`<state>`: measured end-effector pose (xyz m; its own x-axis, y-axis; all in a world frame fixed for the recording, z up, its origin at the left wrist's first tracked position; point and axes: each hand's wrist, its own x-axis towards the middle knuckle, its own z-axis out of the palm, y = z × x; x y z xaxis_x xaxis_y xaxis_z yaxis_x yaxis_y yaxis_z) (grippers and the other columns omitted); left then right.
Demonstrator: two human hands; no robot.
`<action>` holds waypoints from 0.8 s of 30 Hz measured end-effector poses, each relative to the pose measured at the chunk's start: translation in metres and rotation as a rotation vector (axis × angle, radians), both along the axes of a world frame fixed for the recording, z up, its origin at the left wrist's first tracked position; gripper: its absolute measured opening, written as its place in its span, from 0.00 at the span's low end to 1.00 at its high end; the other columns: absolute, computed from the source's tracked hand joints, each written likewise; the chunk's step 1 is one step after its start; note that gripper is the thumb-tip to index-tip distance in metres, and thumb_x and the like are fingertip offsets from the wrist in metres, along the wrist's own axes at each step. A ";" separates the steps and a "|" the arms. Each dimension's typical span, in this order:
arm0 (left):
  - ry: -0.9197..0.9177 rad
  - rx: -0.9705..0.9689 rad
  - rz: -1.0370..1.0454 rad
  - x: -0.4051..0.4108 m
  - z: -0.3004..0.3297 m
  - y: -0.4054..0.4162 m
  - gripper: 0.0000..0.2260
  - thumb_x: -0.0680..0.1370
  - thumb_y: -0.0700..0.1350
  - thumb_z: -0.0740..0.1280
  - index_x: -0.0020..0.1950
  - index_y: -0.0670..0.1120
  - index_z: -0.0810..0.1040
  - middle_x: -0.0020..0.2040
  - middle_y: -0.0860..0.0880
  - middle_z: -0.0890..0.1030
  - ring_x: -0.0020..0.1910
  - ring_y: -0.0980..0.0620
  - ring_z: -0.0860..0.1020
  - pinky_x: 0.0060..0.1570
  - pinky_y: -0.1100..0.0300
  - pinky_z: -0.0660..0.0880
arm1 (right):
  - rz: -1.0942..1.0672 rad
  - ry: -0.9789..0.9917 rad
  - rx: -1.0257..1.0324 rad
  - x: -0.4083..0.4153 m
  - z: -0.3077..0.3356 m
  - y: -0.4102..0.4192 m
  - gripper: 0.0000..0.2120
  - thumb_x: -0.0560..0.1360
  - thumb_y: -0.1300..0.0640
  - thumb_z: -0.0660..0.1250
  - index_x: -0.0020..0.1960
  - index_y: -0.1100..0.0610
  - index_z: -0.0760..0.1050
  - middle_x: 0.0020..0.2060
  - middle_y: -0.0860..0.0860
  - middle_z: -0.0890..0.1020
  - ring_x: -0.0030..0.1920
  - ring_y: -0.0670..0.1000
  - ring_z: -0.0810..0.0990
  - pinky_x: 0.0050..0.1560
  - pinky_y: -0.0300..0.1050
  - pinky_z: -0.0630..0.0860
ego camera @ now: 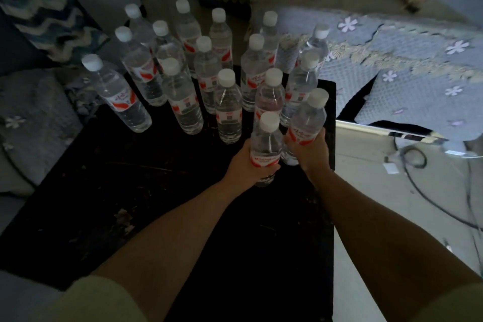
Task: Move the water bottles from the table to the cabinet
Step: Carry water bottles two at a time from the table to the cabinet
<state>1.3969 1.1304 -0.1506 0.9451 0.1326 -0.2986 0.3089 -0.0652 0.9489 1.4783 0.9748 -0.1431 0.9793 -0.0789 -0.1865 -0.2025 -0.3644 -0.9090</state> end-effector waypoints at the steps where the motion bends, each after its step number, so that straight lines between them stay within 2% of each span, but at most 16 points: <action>1: 0.006 0.011 0.003 0.000 0.001 0.001 0.31 0.67 0.44 0.79 0.64 0.58 0.67 0.59 0.59 0.77 0.58 0.58 0.76 0.55 0.65 0.72 | 0.003 0.002 0.004 -0.002 0.002 -0.002 0.34 0.65 0.52 0.80 0.64 0.53 0.65 0.53 0.49 0.78 0.53 0.51 0.78 0.54 0.47 0.75; 6: 0.060 0.067 0.009 -0.003 0.008 0.011 0.33 0.66 0.47 0.79 0.67 0.54 0.69 0.60 0.55 0.77 0.60 0.55 0.76 0.58 0.60 0.71 | 0.018 0.025 -0.014 -0.022 0.009 -0.012 0.31 0.66 0.52 0.79 0.63 0.54 0.66 0.51 0.51 0.81 0.52 0.53 0.80 0.54 0.50 0.77; 11: 0.062 0.133 -0.001 -0.016 0.009 0.018 0.33 0.65 0.46 0.80 0.66 0.52 0.71 0.59 0.53 0.79 0.58 0.53 0.78 0.58 0.58 0.73 | -0.018 0.063 -0.063 -0.055 0.016 -0.025 0.31 0.66 0.51 0.79 0.63 0.53 0.68 0.52 0.51 0.81 0.51 0.52 0.80 0.51 0.47 0.75; 15: 0.051 0.222 -0.124 -0.028 0.018 0.019 0.32 0.64 0.49 0.80 0.65 0.50 0.72 0.57 0.52 0.80 0.54 0.53 0.79 0.57 0.57 0.75 | -0.069 0.083 -0.111 -0.091 0.017 -0.036 0.32 0.65 0.50 0.79 0.63 0.53 0.68 0.53 0.50 0.80 0.53 0.53 0.80 0.56 0.51 0.77; 21: 0.031 0.283 -0.359 -0.043 0.034 -0.002 0.30 0.65 0.50 0.79 0.63 0.51 0.72 0.54 0.53 0.81 0.51 0.54 0.80 0.47 0.63 0.72 | -0.226 0.093 -0.100 -0.150 0.023 -0.053 0.28 0.64 0.51 0.80 0.56 0.49 0.67 0.48 0.47 0.79 0.50 0.52 0.80 0.51 0.47 0.77; 24: -0.015 0.300 -0.460 -0.043 0.046 -0.022 0.29 0.64 0.50 0.79 0.63 0.50 0.73 0.54 0.51 0.82 0.52 0.52 0.80 0.52 0.58 0.75 | -0.325 0.078 -0.109 -0.177 0.031 -0.068 0.28 0.64 0.51 0.80 0.56 0.50 0.67 0.48 0.47 0.79 0.49 0.51 0.80 0.50 0.46 0.77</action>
